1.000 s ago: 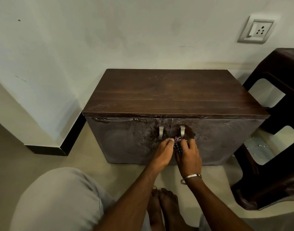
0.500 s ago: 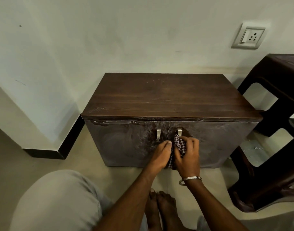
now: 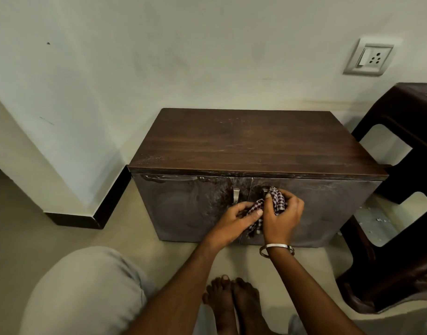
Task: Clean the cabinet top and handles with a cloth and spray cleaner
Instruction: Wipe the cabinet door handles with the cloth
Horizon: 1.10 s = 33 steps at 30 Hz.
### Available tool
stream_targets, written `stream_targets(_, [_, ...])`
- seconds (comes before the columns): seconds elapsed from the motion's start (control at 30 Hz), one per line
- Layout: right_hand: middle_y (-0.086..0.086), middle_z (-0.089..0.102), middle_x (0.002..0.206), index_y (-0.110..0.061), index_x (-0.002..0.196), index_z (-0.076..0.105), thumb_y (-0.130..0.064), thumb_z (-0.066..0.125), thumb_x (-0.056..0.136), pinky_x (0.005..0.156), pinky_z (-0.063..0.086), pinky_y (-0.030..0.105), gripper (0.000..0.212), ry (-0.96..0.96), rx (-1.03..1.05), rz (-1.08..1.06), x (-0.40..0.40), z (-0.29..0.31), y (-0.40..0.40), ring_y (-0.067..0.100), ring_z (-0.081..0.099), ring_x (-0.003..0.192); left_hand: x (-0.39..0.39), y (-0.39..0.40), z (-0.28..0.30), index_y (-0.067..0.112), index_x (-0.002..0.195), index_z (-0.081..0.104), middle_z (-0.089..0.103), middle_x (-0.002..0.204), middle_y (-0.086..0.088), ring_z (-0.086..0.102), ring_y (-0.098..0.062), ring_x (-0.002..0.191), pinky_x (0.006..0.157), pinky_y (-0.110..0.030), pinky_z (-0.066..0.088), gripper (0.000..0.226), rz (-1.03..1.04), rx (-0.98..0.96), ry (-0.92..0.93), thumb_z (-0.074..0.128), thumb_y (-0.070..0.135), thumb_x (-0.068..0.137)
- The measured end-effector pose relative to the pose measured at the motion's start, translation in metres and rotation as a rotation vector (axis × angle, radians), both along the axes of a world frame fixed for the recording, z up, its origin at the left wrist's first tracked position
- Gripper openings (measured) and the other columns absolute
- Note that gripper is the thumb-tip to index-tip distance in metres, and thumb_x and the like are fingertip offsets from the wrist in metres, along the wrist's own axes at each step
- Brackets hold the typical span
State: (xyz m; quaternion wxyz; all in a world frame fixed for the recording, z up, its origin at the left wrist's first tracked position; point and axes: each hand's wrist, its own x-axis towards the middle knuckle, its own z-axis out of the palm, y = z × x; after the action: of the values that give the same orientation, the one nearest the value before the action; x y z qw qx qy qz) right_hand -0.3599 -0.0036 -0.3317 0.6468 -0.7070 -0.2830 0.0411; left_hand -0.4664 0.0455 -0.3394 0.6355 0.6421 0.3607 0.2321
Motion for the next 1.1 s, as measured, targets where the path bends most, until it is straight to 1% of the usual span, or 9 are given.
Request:
stream_targets(0.13, [0.006, 0.048, 0.115, -0.009, 0.11, 0.058, -0.018, 0.066, 0.086, 0.084, 0.038, 0.021, 0.027, 0.069, 0.002, 0.003, -0.002, 0.002, -0.001, 0.01, 0.049, 0.098, 0.002, 0.001, 0.001, 0.024, 0.116, 0.063, 0.066, 0.113, 0.006, 0.064, -0.004, 0.102, 0.083, -0.015, 0.052, 0.024, 0.036, 0.055, 0.0, 0.062, 0.033, 0.094])
stream_targets(0.27, [0.003, 0.05, 0.115, -0.013, 0.112, 0.057, -0.024, 0.063, 0.089, 0.084, 0.039, 0.015, 0.026, 0.065, 0.024, 0.074, -0.014, -0.002, -0.003, 0.005, 0.051, 0.099, 0.0, 0.003, -0.004, 0.021, 0.107, 0.063, 0.068, 0.108, -0.003, 0.065, -0.016, 0.102, 0.09, -0.031, 0.055, 0.013, 0.172, 0.071, 0.01, 0.053, 0.025, 0.099])
stream_targets(0.37, [-0.002, 0.053, 0.108, -0.021, 0.108, 0.056, -0.02, 0.061, 0.091, 0.086, 0.039, 0.006, 0.017, -0.001, 0.062, 0.219, -0.025, -0.007, -0.003, -0.006, 0.052, 0.099, -0.009, 0.006, -0.005, 0.02, 0.107, 0.059, 0.064, 0.103, 0.003, 0.061, -0.014, 0.1, 0.078, -0.016, 0.049, 0.015, 0.29, 0.068, 0.053, 0.046, 0.014, 0.101])
stream_targets(0.47, [0.0, 0.058, 0.109, -0.021, 0.109, 0.056, -0.013, 0.058, 0.092, 0.088, 0.045, 0.019, 0.019, 0.019, 0.04, 0.318, -0.034, -0.014, 0.003, 0.004, 0.056, 0.103, -0.022, 0.01, -0.007, 0.013, 0.113, 0.059, 0.064, 0.106, -0.003, 0.06, -0.01, 0.091, 0.072, -0.017, 0.047, 0.022, 0.459, 0.035, 0.035, 0.042, 0.011, 0.101])
stream_targets(0.57, [-0.002, 0.058, 0.109, -0.017, 0.114, 0.055, -0.003, 0.051, 0.092, 0.088, 0.044, 0.019, 0.026, 0.111, 0.004, 0.317, -0.037, -0.017, 0.01, 0.008, 0.056, 0.102, -0.027, 0.01, -0.004, 0.015, 0.106, 0.057, 0.06, 0.094, 0.003, 0.056, -0.004, 0.079, 0.067, -0.017, 0.045, 0.017, 0.544, 0.04, 0.067, 0.041, 0.013, 0.101])
stream_targets(0.73, [0.0, 0.059, 0.112, -0.012, 0.115, 0.057, -0.012, 0.058, 0.091, 0.09, 0.043, 0.025, 0.024, 0.036, -0.083, 0.264, -0.033, -0.018, 0.02, 0.011, 0.054, 0.103, -0.025, 0.013, -0.01, 0.013, 0.101, 0.059, 0.065, 0.099, -0.006, 0.061, -0.024, 0.094, 0.086, -0.041, 0.05, 0.017, 0.591, 0.072, 0.103, 0.043, 0.016, 0.1])
stream_targets(0.83, [0.002, 0.061, 0.102, -0.014, 0.099, 0.056, -0.009, 0.06, 0.089, 0.082, 0.044, 0.024, 0.013, -0.033, -0.092, 0.195, -0.032, -0.016, 0.019, 0.013, 0.057, 0.094, -0.024, 0.015, -0.01, 0.013, 0.106, 0.061, 0.063, 0.102, -0.003, 0.059, -0.023, 0.097, 0.088, -0.038, 0.048, 0.019, 0.658, 0.043, 0.066, 0.043, 0.016, 0.1])
stream_targets(0.93, [0.004, 0.061, 0.101, -0.012, 0.098, 0.058, -0.009, 0.058, 0.09, 0.075, 0.039, 0.013, 0.008, -0.103, -0.146, 0.162, -0.032, -0.018, 0.02, 0.009, 0.054, 0.09, -0.022, 0.019, -0.011, 0.008, 0.123, 0.059, 0.061, 0.12, -0.004, 0.057, -0.02, 0.11, 0.099, -0.038, 0.047, 0.03, 0.719, -0.024, 0.049, 0.042, 0.021, 0.102])
stream_targets(1.1, [0.001, 0.055, 0.108, -0.009, 0.111, 0.056, -0.031, 0.063, 0.089, 0.081, 0.039, 0.018, 0.032, -0.209, -0.214, 0.24, -0.041, -0.02, 0.021, 0.005, 0.048, 0.096, -0.021, 0.022, -0.014, 0.021, 0.091, 0.06, 0.065, 0.106, -0.009, 0.061, -0.027, 0.099, 0.092, -0.043, 0.051, 0.021, 0.751, -0.153, 0.02, 0.041, 0.019, 0.101])
